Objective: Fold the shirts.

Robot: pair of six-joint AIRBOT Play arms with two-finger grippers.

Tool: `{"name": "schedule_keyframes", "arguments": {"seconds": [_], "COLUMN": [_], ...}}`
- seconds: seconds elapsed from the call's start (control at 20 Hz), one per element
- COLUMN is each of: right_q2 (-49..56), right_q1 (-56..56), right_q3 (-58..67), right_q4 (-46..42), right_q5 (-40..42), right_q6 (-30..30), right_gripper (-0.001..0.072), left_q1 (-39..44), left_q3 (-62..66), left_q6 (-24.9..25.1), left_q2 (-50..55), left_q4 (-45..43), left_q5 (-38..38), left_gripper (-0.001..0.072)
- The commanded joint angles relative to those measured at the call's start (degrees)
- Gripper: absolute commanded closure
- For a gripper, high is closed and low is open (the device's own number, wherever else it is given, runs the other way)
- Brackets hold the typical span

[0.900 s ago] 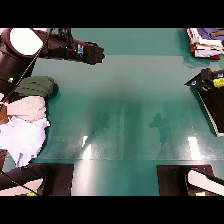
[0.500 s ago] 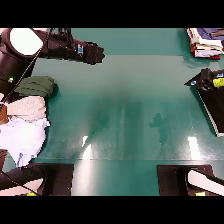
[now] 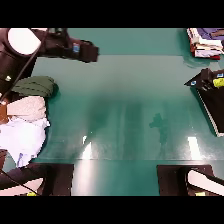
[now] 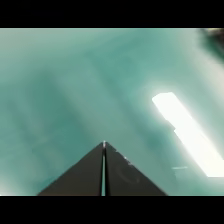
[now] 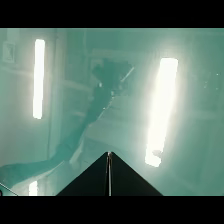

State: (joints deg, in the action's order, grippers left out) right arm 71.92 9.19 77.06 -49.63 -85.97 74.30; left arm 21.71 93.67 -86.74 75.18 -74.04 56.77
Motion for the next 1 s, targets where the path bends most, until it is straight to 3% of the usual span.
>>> {"name": "schedule_keyframes", "arguments": {"seconds": [0.0, 0.2, 0.4, 0.6, 0.65, 0.7, 0.75, 0.95], "right_q2": [-0.04, -0.04, -0.04, -0.04, -0.04, -0.04, -0.04, -0.04], "right_q1": [-0.02, -0.02, -0.02, -0.02, -0.07, -0.15, -0.15, -0.15], "right_q3": [-0.02, -0.02, -0.02, -0.02, -0.02, -0.02, -0.02, -0.02], "right_q4": [0.07, 0.09, 0.11, 0.11, 0.13, 0.13, 0.13, 0.13], "right_q5": [-0.52, -0.74, -0.85, -1.29, -1.33, -1.31, -1.33, -1.27], "right_q6": [0.02, 0.04, 0.07, 0.09, 0.28, 0.68, 0.79, 0.79], "right_gripper": [0.0692, 0.0692, 0.0692, 0.0692, 0.0692, 0.0692, 0.0692, 0.0692], "left_q1": [-7.37, -20.9, -28.5, -30.93, -30.93, -30.93, -30.93, -30.95], "left_q3": [-0.24, -7.26, -19.19, -21.55, -21.53, -21.55, -21.55, -21.59], "left_q6": [-3.54, -3.5, -3.5, -3.48, -3.72, -5.75, -8.0, -8.0], "left_q2": [0.02, 0.2, 0.42, 0.28, 0.28, 0.33, 0.39, 3.04], "left_q4": [-15.61, -18.58, -18.53, -18.56, -18.08, -17.44, -17.68, -21.0], "left_q5": [10.36, 12.63, 3.41, -5.7, -7.21, -8.15, -8.5, -7.82], "left_gripper": [0.0654, 0.0654, 0.0652, 0.0627, 0.0392, 0.0009, -0.0007, -0.0006]}}
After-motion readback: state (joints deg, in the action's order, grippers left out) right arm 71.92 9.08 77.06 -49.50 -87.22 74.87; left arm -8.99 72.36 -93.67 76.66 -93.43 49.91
